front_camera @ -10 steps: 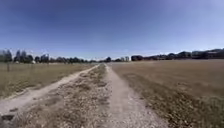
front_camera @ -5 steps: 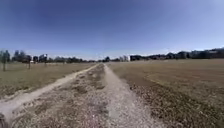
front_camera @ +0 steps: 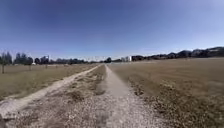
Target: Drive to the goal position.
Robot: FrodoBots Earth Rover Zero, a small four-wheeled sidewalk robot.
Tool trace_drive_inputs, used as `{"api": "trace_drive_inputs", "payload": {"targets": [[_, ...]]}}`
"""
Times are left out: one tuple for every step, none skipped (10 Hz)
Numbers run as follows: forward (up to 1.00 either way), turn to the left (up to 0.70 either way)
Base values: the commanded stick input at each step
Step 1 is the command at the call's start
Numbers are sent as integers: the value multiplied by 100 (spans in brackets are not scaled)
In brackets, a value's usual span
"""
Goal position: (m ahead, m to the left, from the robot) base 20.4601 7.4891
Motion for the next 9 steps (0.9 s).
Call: {"api": "trace_drive_inputs", "payload": {"targets": [[70,-35],[70,-34],[70,-33],[70,-18],[70,0],[70,0],[70,0],[70,0],[70,0]]}}
